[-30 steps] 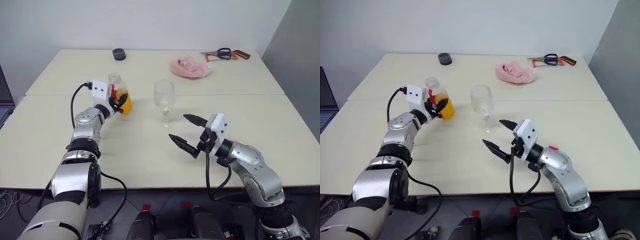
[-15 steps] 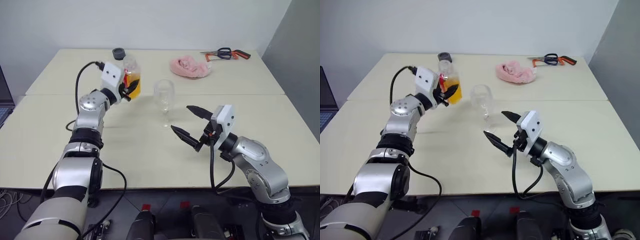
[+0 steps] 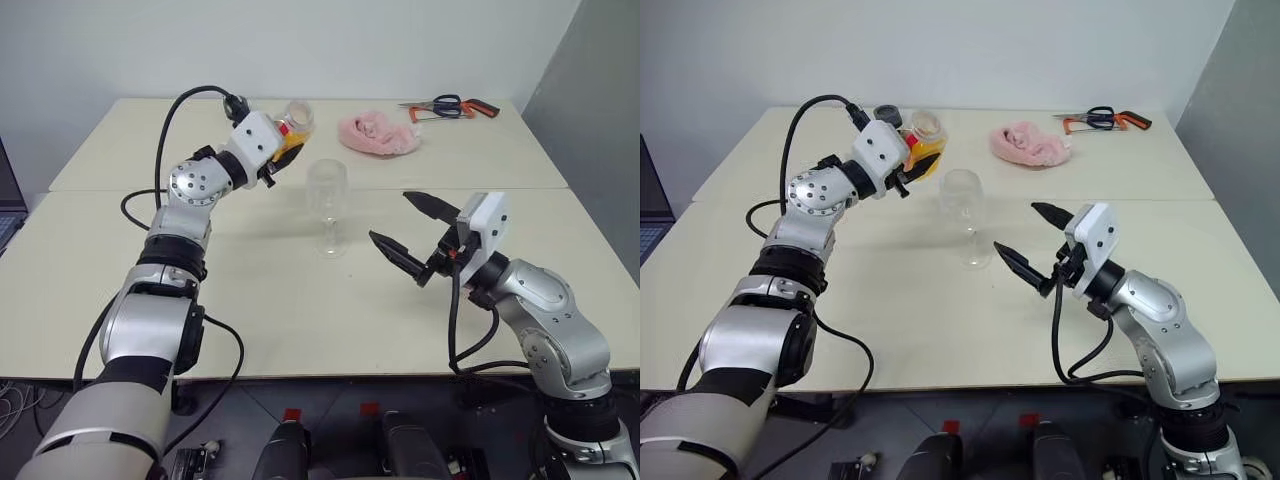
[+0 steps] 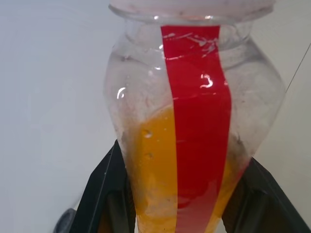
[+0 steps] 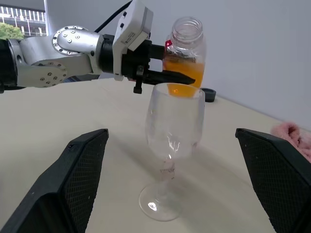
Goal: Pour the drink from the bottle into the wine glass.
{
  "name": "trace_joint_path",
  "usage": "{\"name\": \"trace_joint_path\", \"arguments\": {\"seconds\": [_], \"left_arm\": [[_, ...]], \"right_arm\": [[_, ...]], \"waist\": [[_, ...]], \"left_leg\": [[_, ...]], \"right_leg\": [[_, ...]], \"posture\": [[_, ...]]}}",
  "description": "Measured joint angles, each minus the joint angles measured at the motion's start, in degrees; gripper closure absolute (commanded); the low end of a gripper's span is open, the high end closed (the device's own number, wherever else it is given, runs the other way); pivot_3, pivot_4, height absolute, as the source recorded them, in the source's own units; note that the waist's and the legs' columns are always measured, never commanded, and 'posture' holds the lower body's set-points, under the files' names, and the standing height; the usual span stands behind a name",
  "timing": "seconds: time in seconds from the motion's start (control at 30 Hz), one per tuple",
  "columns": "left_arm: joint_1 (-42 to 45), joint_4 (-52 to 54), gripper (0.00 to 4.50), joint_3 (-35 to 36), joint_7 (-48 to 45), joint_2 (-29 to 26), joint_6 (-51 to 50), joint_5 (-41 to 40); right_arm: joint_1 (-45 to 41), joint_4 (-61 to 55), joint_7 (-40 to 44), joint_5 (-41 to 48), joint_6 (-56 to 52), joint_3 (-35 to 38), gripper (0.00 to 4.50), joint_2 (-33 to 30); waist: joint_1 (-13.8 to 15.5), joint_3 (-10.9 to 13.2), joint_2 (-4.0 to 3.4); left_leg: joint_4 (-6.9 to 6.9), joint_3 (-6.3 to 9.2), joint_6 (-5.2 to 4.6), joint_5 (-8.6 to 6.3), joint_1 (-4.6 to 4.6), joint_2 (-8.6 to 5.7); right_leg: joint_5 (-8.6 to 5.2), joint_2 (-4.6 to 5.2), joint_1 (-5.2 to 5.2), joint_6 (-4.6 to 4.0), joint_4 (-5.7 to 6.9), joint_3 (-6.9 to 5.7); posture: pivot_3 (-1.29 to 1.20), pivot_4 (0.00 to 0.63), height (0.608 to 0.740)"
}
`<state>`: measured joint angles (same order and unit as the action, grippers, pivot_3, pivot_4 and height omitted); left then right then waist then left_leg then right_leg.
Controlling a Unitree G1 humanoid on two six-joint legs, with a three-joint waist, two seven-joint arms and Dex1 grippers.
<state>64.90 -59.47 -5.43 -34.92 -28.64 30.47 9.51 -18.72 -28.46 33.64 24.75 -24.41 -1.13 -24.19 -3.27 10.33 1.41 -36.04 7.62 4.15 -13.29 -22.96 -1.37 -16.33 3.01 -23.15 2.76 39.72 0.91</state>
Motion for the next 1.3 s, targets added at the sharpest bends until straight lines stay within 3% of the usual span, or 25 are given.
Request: {"name": "trace_joint_path", "arguments": {"seconds": [0.53, 1.3], "left_arm": [[1.63, -4.5, 2.78, -7.86, 16.68, -3.91, 13.85, 15.37], [4.84, -6.73, 2.78, -14.69, 32.0, -5.85, 16.64, 26.64]], "right_arm": [[0.01, -0.01, -1.33, 1.14, -0.15, 0.05, 0.0, -0.11], [0.91, -0.01, -2.08, 1.15, -0.15, 0.56, 0.0, -0.13]], "waist": [[0.02, 0.0, 0.01], [0.03, 0.0, 0.01]], "left_leg": [[0.0, 0.01, 0.0, 0.0, -0.01, -0.02], [0.0, -0.01, 0.0, 0.0, -0.01, -0.03]], "right_leg": [[0.0, 0.0, 0.0, 0.01, 0.01, 0.0], [-0.01, 0.01, -0.01, 0.01, 0.03, 0.01]], "posture": [[0.0, 0.15, 0.74], [0.0, 0.15, 0.74]]}}
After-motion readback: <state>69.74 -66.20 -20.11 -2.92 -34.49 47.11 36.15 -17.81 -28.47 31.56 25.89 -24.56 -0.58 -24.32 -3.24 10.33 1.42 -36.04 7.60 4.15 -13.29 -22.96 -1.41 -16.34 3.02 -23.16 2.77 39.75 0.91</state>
